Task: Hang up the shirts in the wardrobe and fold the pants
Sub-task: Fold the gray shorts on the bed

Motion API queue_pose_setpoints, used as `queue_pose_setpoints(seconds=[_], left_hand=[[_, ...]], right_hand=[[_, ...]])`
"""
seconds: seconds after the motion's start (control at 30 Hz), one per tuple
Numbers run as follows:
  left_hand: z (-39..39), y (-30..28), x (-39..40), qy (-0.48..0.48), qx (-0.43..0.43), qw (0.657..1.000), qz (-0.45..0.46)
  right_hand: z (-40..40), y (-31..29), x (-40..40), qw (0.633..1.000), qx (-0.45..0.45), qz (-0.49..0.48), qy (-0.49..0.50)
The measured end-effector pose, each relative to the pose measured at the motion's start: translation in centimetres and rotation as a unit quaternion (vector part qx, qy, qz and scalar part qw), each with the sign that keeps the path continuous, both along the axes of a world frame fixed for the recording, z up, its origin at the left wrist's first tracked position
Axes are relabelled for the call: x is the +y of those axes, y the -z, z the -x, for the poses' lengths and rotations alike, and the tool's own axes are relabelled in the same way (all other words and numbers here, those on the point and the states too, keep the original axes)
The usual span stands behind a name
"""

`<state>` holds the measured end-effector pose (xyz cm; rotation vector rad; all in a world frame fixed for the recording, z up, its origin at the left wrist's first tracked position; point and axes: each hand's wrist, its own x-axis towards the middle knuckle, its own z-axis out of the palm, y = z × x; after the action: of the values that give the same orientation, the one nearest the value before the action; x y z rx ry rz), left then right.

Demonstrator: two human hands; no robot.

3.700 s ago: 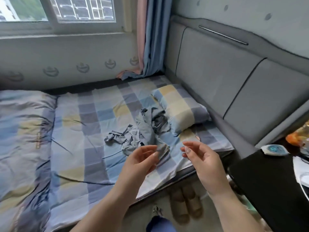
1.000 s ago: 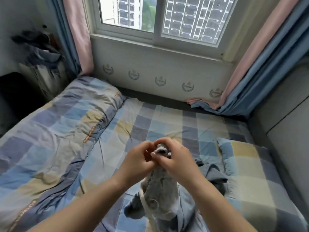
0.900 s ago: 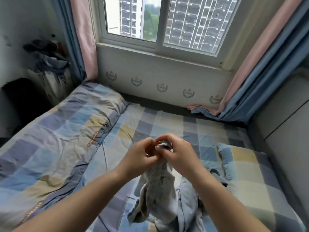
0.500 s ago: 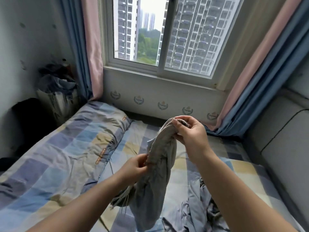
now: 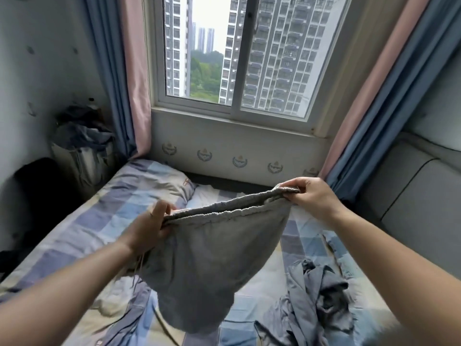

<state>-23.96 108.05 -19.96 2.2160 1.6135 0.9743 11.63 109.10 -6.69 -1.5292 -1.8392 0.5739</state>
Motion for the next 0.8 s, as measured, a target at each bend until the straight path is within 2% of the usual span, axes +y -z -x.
queue_pose_setpoints(seconds=[0.1, 0.2, 0.27, 0.37, 0.47, 0.57, 0.67, 0.8], left_hand=[[1.7, -3.0, 0.6, 0.127, 0.139, 0.98, -0.071], [3.0, -5.3, 1.0, 0.189, 0.28, 0.941, -0.024], [3.3, -6.2, 1.0, 0.214, 0.332, 0.919, -0.01], [3.7, -6.4, 1.0, 0.238, 0.37, 0.896, -0.055], [4.0, -6.1, 1.0, 0.178, 0.378, 0.908, -0.032], [4.1, -5.6, 0.8, 0.102, 0.38, 0.919, 0.029], [5.2, -4.8, 0.8, -0.001, 0.403, 0.91, 0.1], [6.2, -3.6, 0.6, -0.056, 0.352, 0.921, 0.158]], right_hand=[[-0.3, -0.3, 0.5, 0.997, -0.068, -0.005, 0.045], [-0.4, -0.6, 0.9, 0.995, -0.081, -0.009, 0.062], [-0.5, -0.7, 0.9, 0.995, -0.082, -0.004, 0.063], [-0.6, -0.7, 0.9, 0.996, -0.065, 0.006, 0.064], [-0.8, -0.7, 1.0, 0.997, -0.051, 0.009, 0.064], [-1.2, -0.7, 1.0, 0.997, -0.047, 0.009, 0.067], [-3.0, -0.4, 0.8, 0.995, -0.001, 0.02, 0.098], [-5.0, 1.2, 0.3, 0.993, 0.017, 0.041, 0.11]])
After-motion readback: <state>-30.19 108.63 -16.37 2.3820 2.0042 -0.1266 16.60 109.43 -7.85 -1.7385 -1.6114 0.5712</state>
